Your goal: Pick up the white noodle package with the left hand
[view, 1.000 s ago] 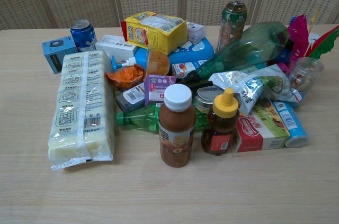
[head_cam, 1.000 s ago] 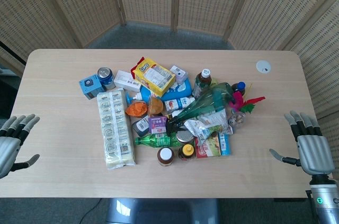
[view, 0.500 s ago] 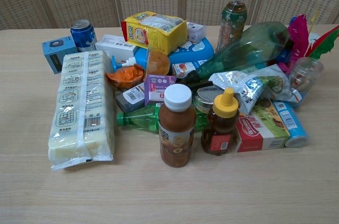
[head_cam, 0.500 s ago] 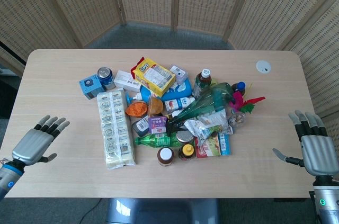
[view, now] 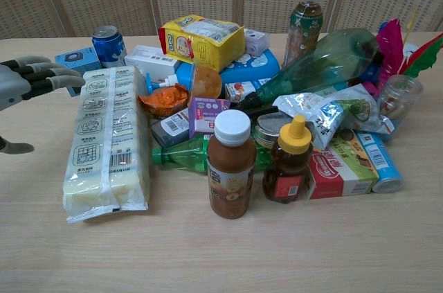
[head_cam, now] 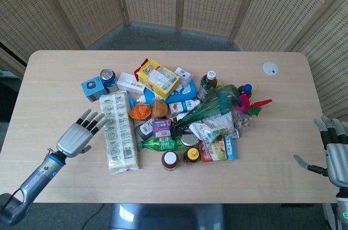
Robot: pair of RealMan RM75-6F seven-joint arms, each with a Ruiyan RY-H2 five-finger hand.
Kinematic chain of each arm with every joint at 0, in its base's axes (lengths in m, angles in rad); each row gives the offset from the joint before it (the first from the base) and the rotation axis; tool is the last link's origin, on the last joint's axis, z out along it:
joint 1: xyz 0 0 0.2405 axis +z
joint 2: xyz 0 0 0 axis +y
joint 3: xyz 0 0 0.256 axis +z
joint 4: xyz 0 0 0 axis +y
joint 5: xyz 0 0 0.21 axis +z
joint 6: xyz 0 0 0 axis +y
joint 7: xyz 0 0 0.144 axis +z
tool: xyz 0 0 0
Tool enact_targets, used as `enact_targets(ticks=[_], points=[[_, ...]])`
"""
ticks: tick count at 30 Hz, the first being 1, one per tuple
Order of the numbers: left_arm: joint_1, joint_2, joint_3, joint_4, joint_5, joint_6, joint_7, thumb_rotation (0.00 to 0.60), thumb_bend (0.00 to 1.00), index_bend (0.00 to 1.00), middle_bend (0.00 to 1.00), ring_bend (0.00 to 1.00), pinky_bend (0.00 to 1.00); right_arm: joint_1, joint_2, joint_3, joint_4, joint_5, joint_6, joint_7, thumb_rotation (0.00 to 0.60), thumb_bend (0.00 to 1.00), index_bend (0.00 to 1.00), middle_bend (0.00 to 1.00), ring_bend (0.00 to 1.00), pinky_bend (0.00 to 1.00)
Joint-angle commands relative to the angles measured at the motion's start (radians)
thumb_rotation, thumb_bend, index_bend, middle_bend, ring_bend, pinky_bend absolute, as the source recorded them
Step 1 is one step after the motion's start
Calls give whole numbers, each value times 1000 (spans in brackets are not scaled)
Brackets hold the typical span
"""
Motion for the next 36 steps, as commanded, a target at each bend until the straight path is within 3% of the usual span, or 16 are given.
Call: enact_targets(ticks=[1,16,30,36], points=[[-41,-72,0,77,37,34,-22,600,205,0,0,0,0,-6,4,-1,5,1,5,10,368,181,0,0,0,0],[-200,-83,46,139,76,-62,-129,600,187,0,0,0,0,-51,25,1,14,-1,62,33,366,181,0,0,0,0],[-222,19,92,76,77,-22,-208,600,186,0,0,0,0,-53,19,5,1,-12,63,8,370,180,0,0,0,0],[-236,28,118,74,79,-58,-205,600,184,0,0,0,0,-53,15,5,-7,-11,62,-8,382,181,0,0,0,0]])
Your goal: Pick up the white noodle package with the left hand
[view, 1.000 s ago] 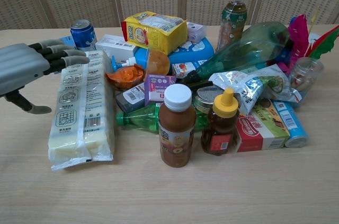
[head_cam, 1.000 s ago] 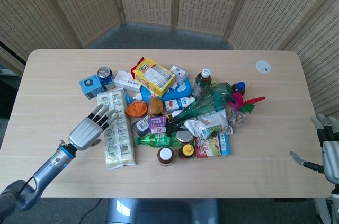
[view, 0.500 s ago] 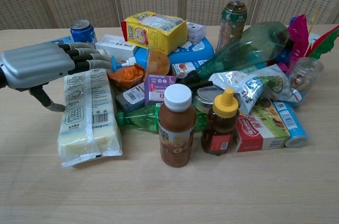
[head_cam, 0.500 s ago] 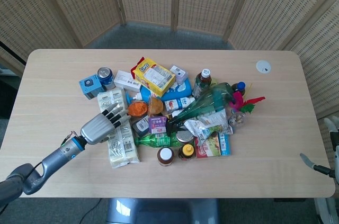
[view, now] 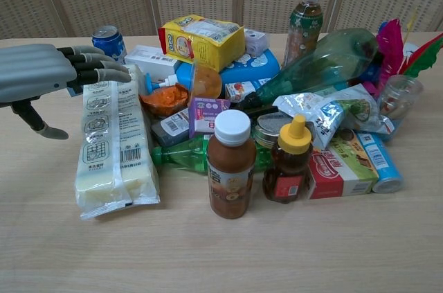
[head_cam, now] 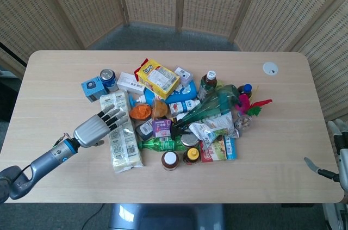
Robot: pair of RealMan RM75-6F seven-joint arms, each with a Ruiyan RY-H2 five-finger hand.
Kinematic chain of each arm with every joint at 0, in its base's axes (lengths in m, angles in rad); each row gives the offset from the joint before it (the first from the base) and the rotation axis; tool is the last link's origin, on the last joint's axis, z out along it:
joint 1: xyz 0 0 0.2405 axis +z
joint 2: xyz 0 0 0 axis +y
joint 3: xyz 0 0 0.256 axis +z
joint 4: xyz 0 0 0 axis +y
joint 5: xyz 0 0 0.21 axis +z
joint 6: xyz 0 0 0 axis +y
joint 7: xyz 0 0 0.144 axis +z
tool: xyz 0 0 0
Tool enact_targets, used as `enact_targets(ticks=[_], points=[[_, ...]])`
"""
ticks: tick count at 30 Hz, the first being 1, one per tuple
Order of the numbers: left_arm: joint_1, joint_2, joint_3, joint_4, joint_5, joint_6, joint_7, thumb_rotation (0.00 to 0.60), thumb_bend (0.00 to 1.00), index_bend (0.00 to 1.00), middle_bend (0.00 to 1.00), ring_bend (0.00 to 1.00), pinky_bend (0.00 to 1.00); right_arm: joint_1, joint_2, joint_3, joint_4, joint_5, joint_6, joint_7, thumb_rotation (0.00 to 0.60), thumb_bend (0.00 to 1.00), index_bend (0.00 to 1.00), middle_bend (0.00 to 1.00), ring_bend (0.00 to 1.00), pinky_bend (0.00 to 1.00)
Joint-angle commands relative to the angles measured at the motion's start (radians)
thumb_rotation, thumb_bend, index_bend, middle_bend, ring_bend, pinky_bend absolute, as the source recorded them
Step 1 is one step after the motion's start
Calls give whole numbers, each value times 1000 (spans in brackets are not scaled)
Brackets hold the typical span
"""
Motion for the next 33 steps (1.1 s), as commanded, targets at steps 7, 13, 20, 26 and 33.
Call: enact_targets(ticks=[7,13,20,26,33], points=[[-50,-60,14,55,-4,-75,-20,600,168,0,0,0,0,-11,6,4,-7,8,14,-11,385,182,0,0,0,0],[-109,-115,21,95,-5,-158,-42,600,164,0,0,0,0,-26,10,4,-7,10,32,-12,387,181,0,0,0,0],[-143,-127,31,100,-20,-196,-92,600,163,21,0,89,53,-43,21,6,-2,8,56,0,385,182,0,0,0,0],[-139,-98,48,85,-48,-211,-146,600,164,486,351,623,531,-46,20,7,6,8,54,10,386,181,0,0,0,0],[-110,-57,39,54,-80,-155,-170,600,170,574,460,693,610,-37,14,11,4,1,45,2,390,182,0,0,0,0]])
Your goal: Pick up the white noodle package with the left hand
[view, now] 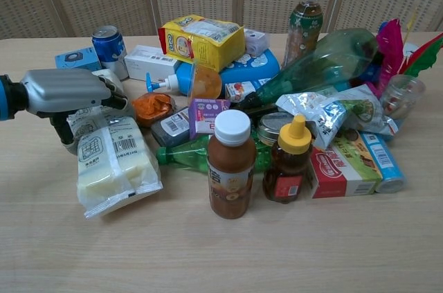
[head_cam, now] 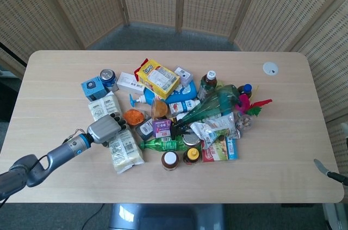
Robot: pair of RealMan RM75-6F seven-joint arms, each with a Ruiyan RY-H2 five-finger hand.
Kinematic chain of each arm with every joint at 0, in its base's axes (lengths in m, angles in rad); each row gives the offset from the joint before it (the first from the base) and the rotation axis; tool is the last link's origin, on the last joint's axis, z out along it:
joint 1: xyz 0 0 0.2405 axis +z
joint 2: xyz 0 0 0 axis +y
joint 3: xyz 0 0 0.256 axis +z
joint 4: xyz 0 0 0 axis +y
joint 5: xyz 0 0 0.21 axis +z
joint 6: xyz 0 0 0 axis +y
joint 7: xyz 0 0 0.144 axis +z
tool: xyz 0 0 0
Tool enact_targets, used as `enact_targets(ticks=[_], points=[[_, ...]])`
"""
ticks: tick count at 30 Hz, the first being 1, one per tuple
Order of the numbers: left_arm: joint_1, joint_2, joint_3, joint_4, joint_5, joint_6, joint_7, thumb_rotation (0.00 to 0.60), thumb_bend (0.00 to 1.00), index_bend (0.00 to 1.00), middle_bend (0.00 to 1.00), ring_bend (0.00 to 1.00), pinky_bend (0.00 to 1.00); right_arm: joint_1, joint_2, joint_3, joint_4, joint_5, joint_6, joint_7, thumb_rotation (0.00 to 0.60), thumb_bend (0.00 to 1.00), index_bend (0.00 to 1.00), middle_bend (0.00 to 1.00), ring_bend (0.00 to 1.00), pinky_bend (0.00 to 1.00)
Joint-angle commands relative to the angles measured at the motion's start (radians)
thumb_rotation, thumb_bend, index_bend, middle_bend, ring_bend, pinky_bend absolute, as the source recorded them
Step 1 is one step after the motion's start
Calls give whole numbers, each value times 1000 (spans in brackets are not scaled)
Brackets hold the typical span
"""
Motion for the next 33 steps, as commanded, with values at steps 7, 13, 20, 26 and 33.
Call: enact_targets(ticks=[7,13,20,26,33], points=[[69,90,-46,-79,-47,169,-43,600,171,559,442,685,599,7,-7,3,-4,2,-13,-5,386,182,0,0,0,0],[110,192,-93,-192,-70,293,-50,600,171,548,433,663,580,17,-17,3,3,1,-31,0,388,182,0,0,0,0],[144,325,-168,-343,-100,412,-43,600,173,543,431,643,555,32,-42,2,30,-1,-59,25,387,181,0,0,0,0],[175,382,-260,-435,-146,523,-29,600,170,532,431,635,536,40,-65,2,62,-9,-69,58,387,184,0,0,0,0],[193,404,-317,-490,-166,572,-31,600,169,513,411,619,501,38,-81,-1,86,-14,-66,81,386,182,0,0,0,0]])
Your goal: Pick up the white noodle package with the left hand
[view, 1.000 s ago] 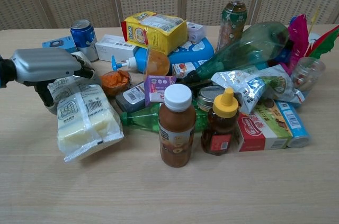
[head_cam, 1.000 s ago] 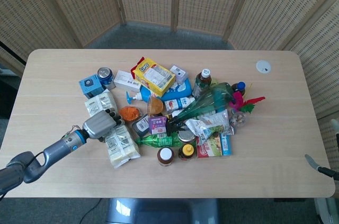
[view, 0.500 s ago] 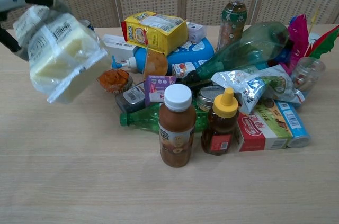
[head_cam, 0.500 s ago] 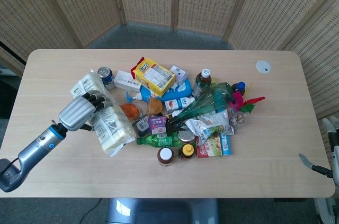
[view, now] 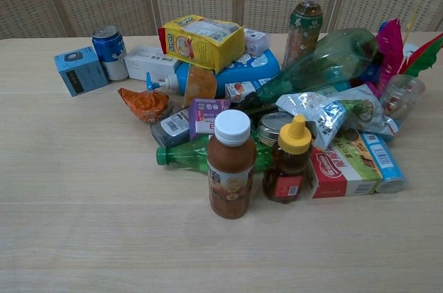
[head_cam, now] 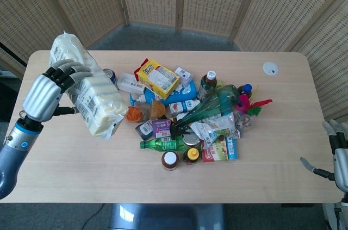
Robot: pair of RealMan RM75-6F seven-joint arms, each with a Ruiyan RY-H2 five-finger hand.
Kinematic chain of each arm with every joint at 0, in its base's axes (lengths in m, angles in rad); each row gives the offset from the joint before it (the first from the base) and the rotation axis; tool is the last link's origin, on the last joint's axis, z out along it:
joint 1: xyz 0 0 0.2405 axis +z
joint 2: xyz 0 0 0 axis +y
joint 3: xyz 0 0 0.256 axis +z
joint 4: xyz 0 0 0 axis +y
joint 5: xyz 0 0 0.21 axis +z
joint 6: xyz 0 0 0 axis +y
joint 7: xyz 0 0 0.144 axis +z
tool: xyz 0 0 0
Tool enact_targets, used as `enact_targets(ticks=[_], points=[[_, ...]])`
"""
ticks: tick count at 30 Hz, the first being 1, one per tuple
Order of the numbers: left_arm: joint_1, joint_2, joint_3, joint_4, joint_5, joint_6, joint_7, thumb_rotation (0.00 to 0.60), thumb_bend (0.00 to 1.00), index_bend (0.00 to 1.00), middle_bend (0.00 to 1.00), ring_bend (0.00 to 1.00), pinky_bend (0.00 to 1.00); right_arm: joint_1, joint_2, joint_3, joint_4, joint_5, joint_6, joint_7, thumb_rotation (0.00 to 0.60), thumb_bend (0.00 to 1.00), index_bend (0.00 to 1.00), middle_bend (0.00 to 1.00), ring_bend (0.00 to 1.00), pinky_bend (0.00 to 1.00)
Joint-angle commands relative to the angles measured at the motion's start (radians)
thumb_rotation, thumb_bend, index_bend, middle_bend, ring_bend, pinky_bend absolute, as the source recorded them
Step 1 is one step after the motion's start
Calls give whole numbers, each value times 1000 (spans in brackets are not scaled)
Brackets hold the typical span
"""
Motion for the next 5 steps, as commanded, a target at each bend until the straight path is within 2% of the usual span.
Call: enact_targets(ticks=[1,5], points=[[8,3,-12,-13,-2,9,7,600,169,512,412,618,500,-1,-1,0,2,1,1,3,385,182,0,0,0,0],[12,-1,-17,-14,-1,3,10,600,170,515,417,616,493,4,-2,3,1,-1,-3,2,388,182,0,0,0,0]])
